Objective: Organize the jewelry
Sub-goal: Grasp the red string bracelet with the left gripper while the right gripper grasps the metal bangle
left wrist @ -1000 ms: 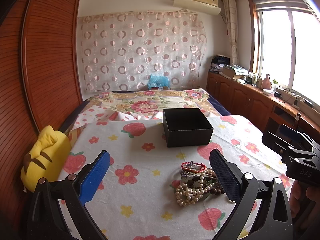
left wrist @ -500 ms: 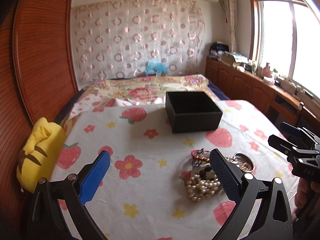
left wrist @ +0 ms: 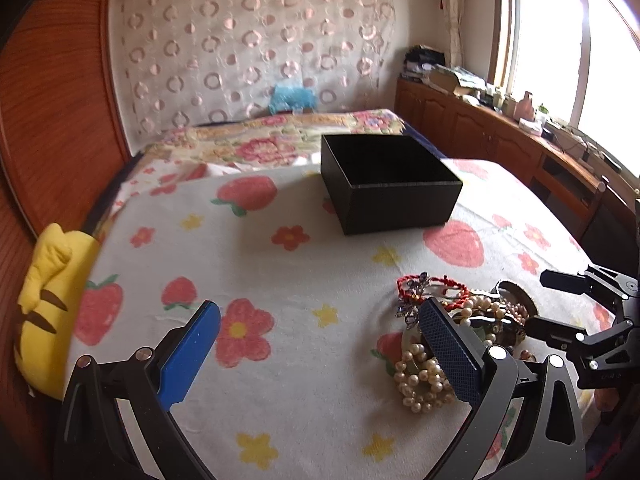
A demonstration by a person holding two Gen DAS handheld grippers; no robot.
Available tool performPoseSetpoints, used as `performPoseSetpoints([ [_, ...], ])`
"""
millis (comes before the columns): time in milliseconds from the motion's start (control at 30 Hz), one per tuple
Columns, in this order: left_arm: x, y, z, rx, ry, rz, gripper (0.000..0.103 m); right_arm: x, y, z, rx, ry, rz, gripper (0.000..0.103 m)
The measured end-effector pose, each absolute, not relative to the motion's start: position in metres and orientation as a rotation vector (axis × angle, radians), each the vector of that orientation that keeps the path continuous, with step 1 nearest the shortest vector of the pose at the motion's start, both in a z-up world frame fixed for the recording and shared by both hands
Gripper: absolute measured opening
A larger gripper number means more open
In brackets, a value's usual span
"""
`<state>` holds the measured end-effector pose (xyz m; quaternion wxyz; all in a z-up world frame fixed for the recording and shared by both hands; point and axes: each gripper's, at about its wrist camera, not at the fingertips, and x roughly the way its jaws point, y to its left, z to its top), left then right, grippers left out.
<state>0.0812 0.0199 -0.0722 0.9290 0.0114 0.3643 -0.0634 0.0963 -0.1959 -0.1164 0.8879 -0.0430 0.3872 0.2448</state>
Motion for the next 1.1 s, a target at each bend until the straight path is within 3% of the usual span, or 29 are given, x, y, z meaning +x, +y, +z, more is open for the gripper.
performPoseSetpoints([
  [200, 0.098, 0.016, -0.083, -0.017, 0.802, -0.203, 0.094, 0.104, -0.192, -0.129, -0.11, 0.875, 0.554, 0.067],
  [267, 0.103, 0.012, -0.082, -0.019, 0.81, -0.224, 0.088, 0.103, -0.193, -0.128, -0.103, 0.871, 0.561, 0.06],
  [1000, 0.146, -0.012, -0.098, -0.195, 0.993, -0.402, 0.004, 0.089, -0.209, -0.113, -0.095, 0.795, 0.544, 0.06],
  [1100, 0.145, -0.013, -0.094, -0.169, 0.976, -0.374, 0.002, 0.089, -0.209, -0.112, -0.095, 0.794, 0.54, 0.06],
])
